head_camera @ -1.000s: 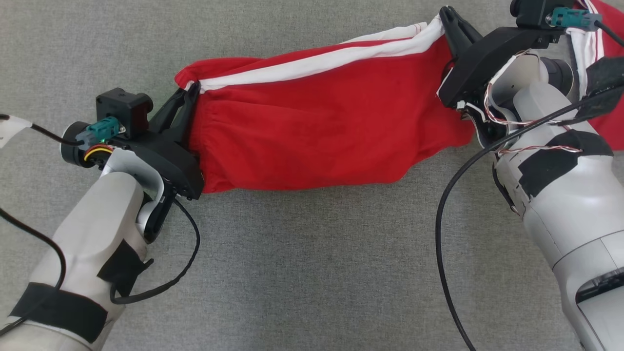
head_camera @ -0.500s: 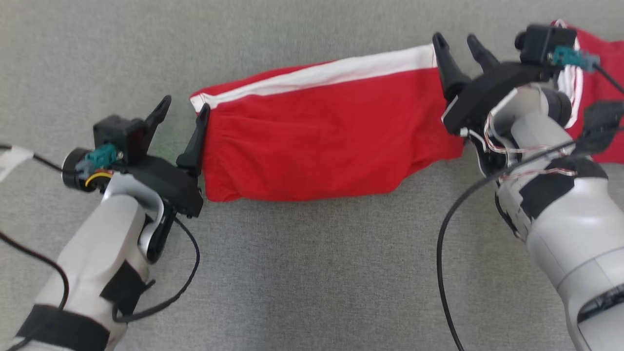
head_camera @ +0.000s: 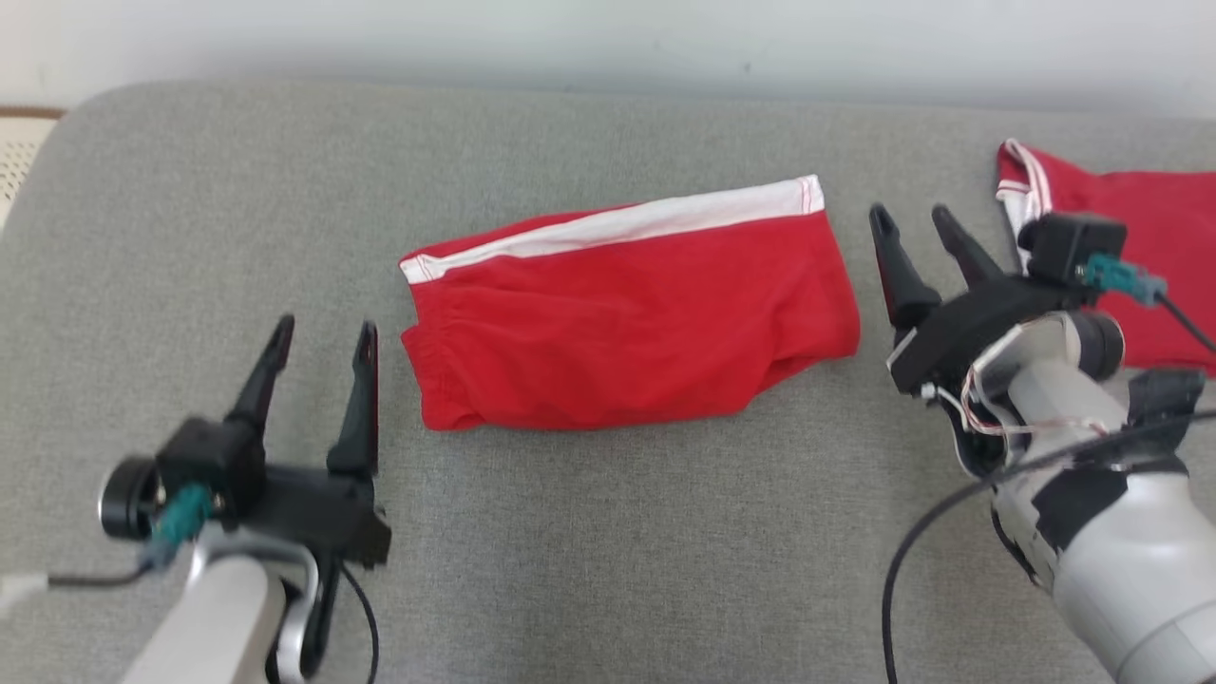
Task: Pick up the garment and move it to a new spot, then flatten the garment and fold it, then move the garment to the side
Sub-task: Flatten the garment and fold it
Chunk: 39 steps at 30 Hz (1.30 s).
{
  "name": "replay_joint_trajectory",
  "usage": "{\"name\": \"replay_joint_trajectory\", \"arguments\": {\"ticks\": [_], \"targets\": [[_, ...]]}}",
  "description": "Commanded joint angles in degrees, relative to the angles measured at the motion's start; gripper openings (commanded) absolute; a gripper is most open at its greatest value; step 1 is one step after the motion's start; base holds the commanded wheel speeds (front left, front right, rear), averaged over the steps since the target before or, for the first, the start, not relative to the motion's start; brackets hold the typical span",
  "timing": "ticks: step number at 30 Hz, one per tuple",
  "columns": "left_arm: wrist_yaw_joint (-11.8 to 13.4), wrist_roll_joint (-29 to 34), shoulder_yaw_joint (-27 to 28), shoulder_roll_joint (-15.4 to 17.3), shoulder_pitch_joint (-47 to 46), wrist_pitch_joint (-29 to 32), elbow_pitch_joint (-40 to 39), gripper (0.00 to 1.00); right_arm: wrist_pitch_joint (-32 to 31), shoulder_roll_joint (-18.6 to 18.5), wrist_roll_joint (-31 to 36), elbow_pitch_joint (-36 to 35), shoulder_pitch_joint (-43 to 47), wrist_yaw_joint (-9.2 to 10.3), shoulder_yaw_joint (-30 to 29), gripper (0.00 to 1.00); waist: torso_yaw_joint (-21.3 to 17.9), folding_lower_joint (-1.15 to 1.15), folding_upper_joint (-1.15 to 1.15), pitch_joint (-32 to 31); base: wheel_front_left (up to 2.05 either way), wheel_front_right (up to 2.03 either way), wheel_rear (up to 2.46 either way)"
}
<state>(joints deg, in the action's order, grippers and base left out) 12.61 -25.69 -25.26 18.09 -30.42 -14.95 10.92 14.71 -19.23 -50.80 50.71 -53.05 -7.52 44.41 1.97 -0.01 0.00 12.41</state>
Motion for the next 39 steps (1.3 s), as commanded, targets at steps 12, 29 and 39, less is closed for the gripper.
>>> {"name": "replay_joint_trajectory", "arguments": {"ticks": [12, 29, 39], "targets": [[4.5, 6.15, 5.33, -3.16, 16.46, -0.33, -11.87, 1.0, 0.52, -0.82, 6.46, -7.35, 14.94, 0.05, -10.57, 1.0, 1.11, 0.01, 0.0, -4.38, 0.0, 0.0, 0.0], [2.16, 10.79, 8.03, -6.2, 23.66, -0.34, -13.94, 1.0, -1.16, 2.62, 16.36, -12.6, 24.88, 0.05, -21.86, 1.0, 4.57, 0.01, 0.0, -6.65, 0.0, 0.0, 0.0], [-0.04, 11.85, 7.88, -8.58, 22.04, -0.34, -12.67, 1.0, -7.43, 3.67, 22.11, -7.29, 18.1, 0.05, -25.84, 1.0, 8.06, 0.01, 0.0, -5.58, 0.0, 0.0, 0.0]]}}
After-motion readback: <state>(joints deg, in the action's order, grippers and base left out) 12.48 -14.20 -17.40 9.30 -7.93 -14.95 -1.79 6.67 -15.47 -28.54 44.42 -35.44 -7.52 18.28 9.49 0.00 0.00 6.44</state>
